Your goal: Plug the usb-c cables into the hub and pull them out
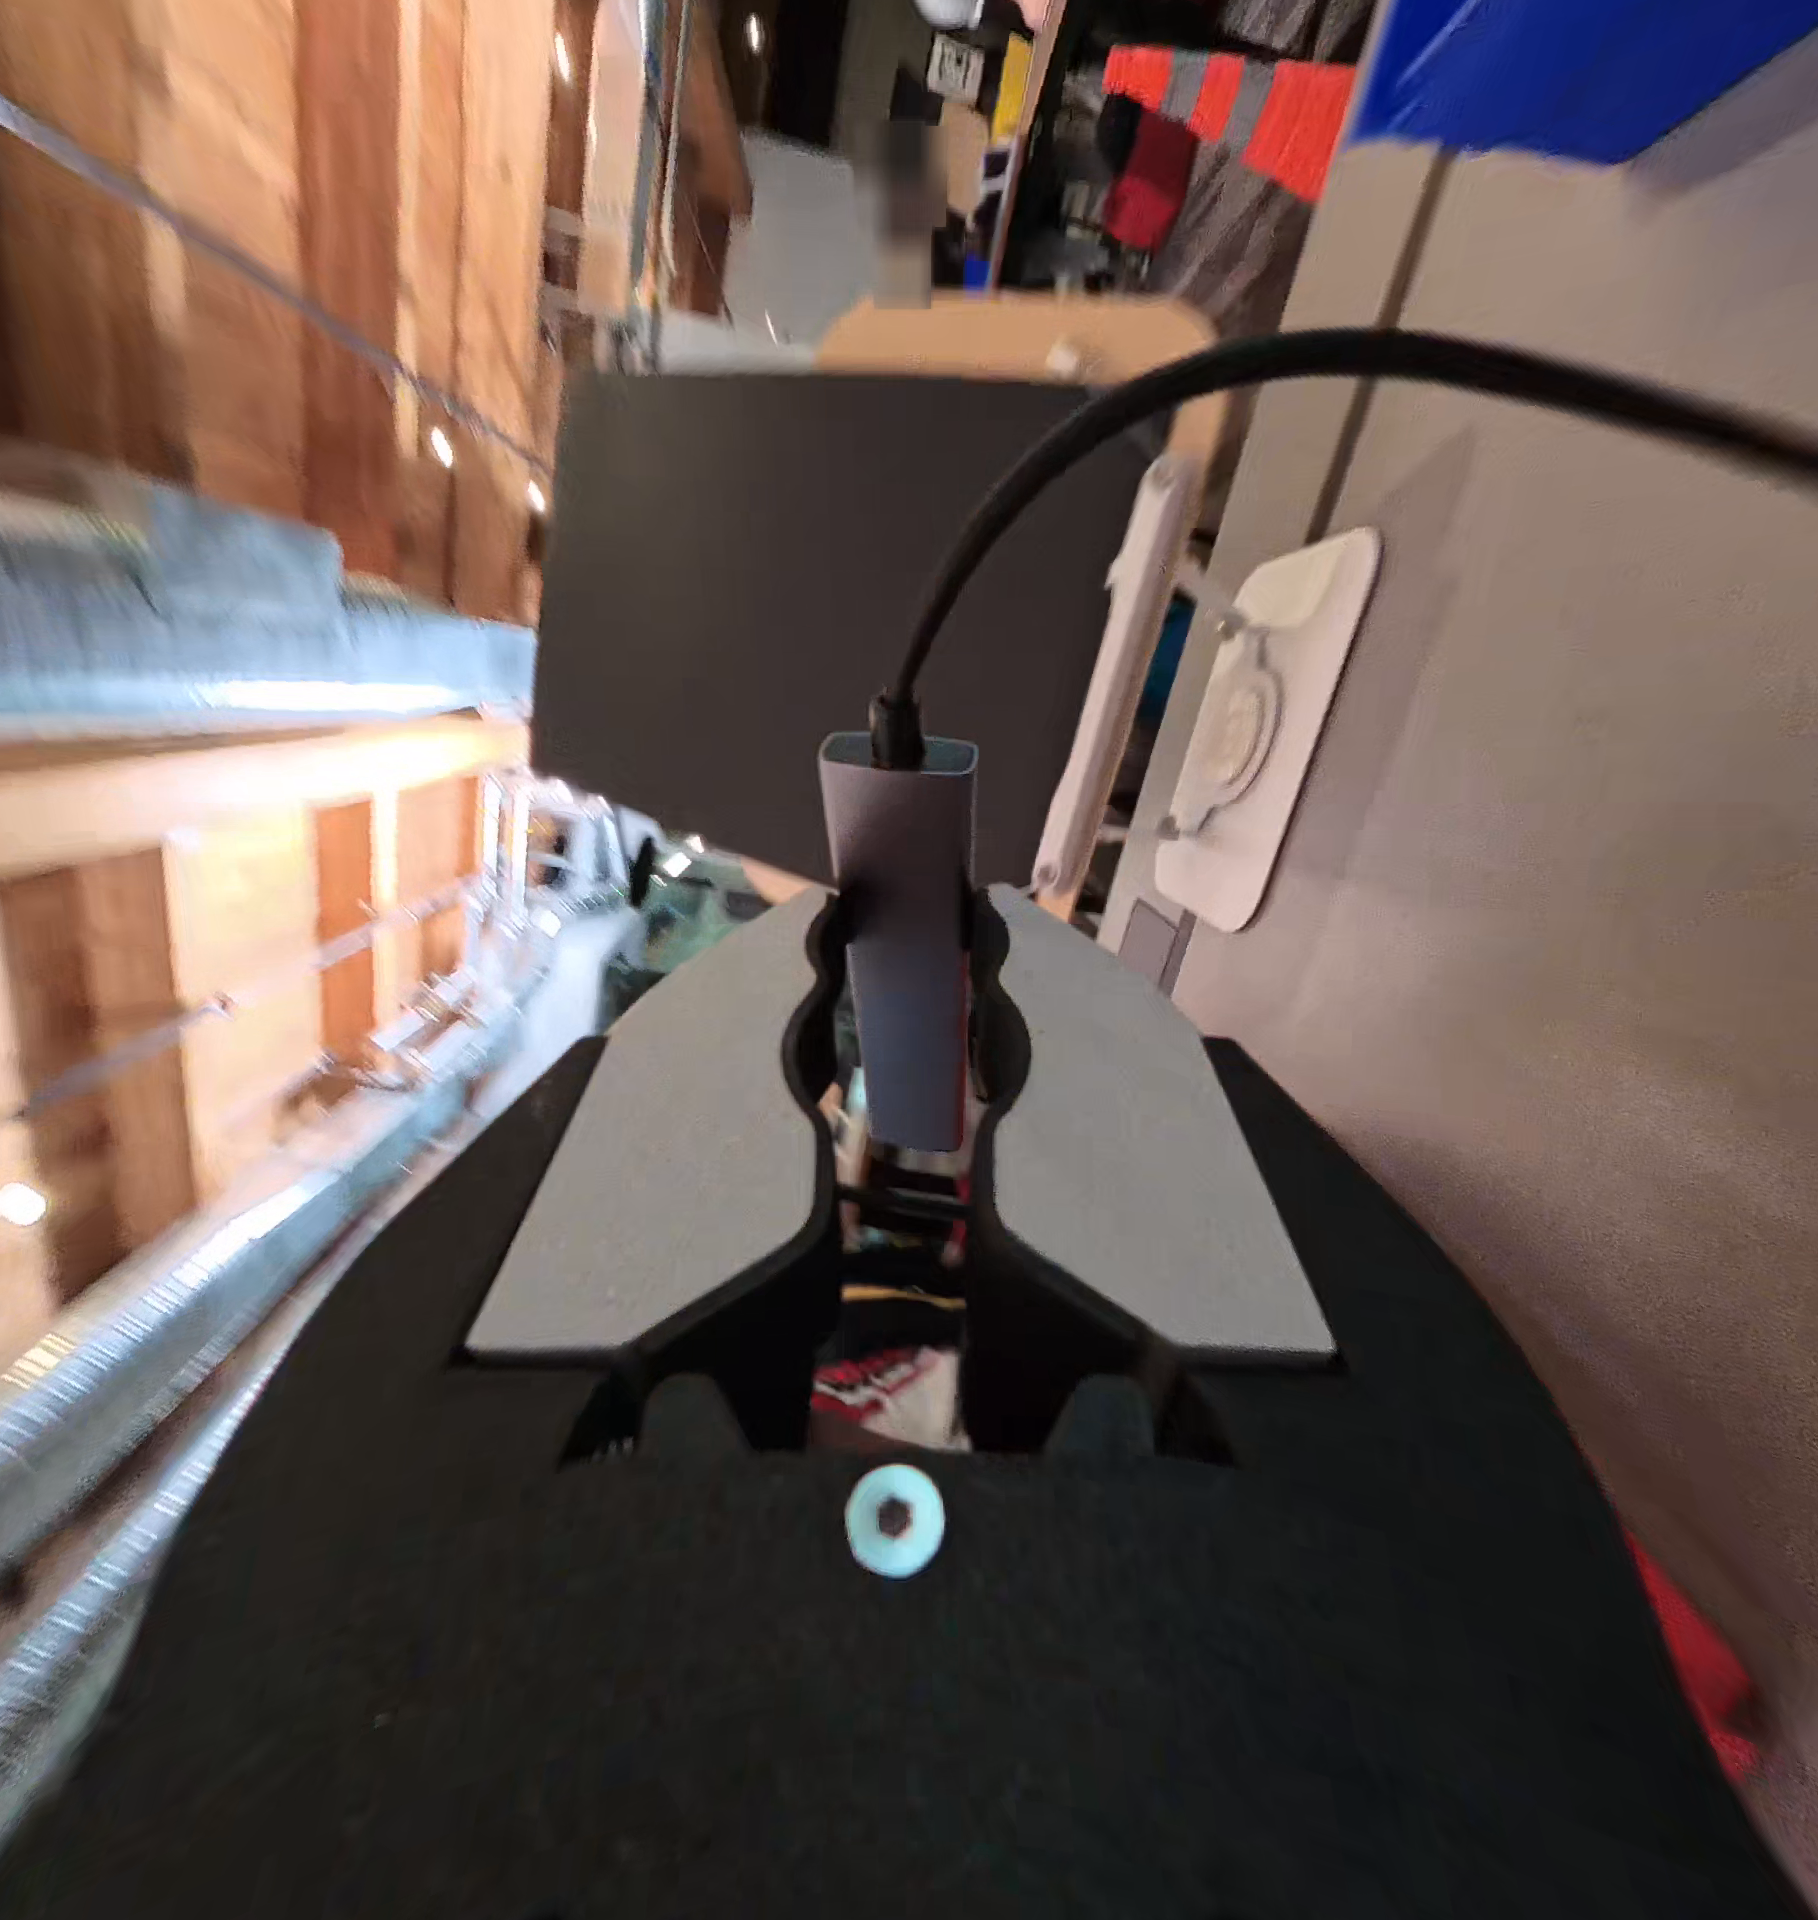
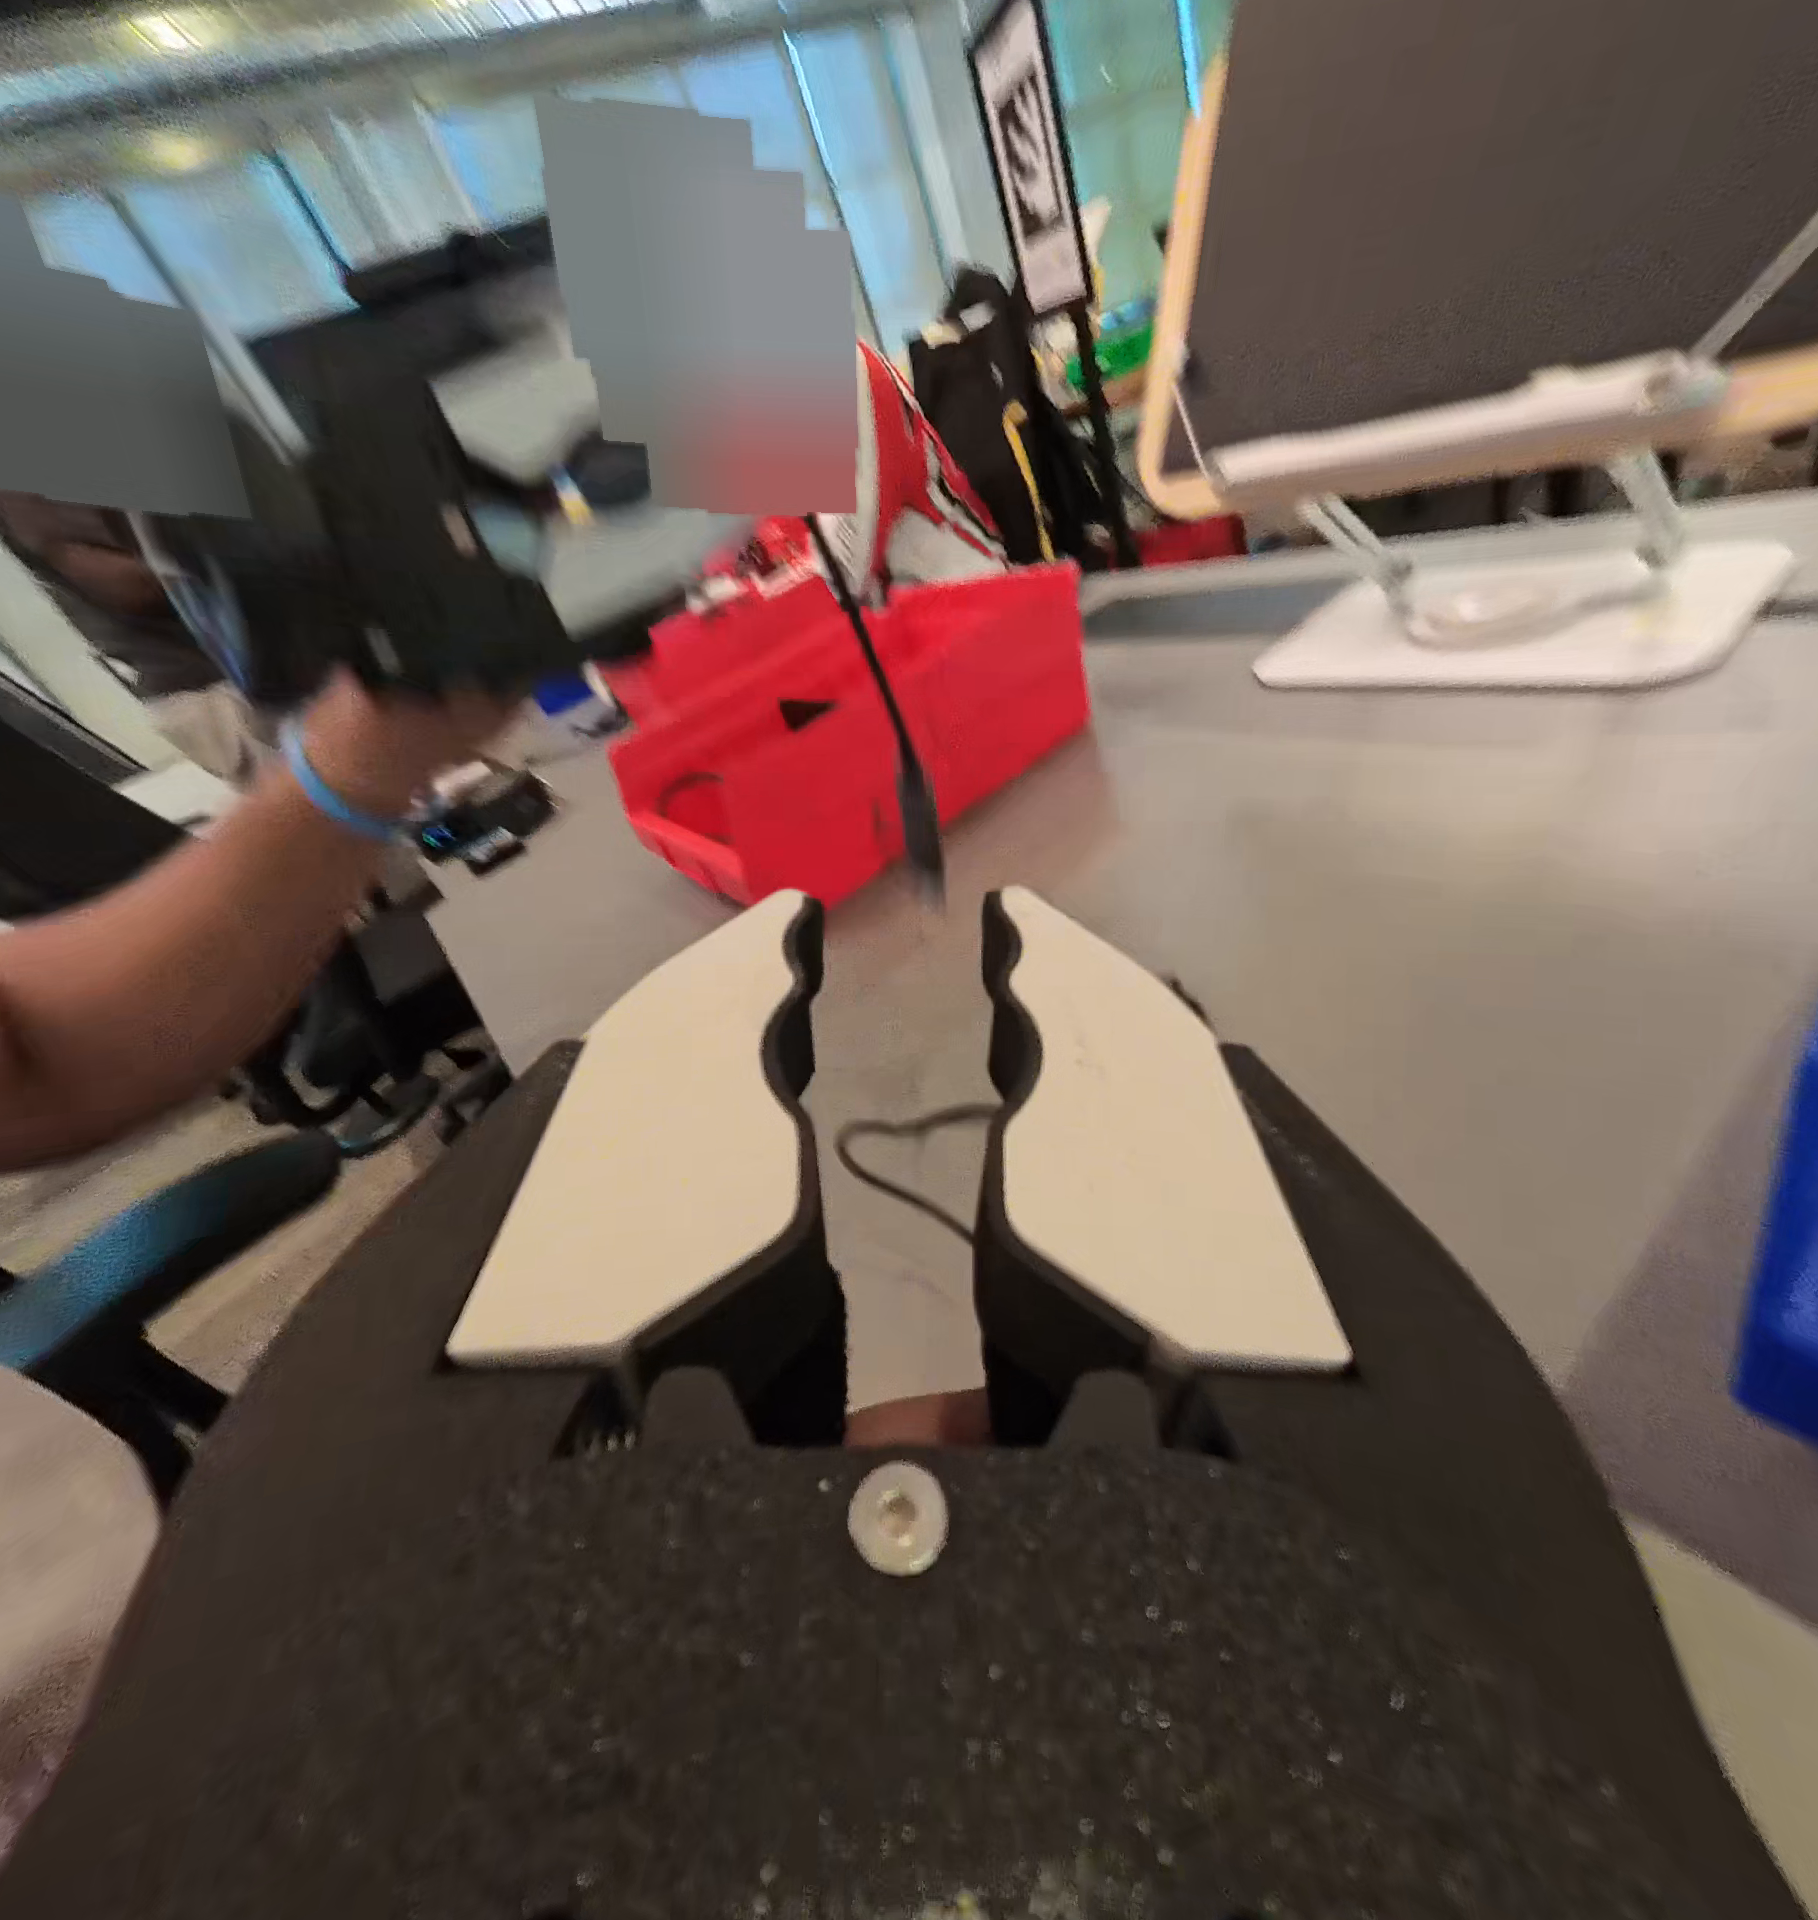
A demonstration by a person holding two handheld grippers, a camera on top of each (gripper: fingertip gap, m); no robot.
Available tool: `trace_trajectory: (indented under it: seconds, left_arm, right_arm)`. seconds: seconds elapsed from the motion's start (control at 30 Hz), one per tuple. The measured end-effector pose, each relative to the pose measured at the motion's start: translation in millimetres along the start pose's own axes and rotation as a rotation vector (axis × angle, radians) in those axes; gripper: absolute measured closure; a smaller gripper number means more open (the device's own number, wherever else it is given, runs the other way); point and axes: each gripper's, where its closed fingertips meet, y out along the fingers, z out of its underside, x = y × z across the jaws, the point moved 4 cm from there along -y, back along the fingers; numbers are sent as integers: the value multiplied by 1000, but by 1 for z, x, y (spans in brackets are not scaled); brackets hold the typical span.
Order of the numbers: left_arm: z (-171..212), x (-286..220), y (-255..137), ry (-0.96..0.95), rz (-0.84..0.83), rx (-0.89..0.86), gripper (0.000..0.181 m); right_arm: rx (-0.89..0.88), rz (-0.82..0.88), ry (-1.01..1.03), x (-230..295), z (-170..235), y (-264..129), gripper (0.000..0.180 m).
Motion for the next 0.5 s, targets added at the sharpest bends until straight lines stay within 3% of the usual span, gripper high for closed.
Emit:
trace_trajectory:
  seconds: [0.17, 0.27, 0.37, 0.5]
  left_arm:
    - [-59, -83, -27, 134, 59, -105, 159]
    - [-73, -100, -33, 100, 92, -107, 159]
    - [-87, -105, -44, 83, 88, -147, 159]
    - [-94, -109, -53, 17, 123, -167, 159]
  right_arm:
    - [40, -106, -14, 20, -21, 26, 150]
    - [185, -78, -67, 21, -3, 42, 148]
    - [213, -41, -111, 22, 10, 49, 149]
    - [264, -46, -106, 19, 27, 51, 171]
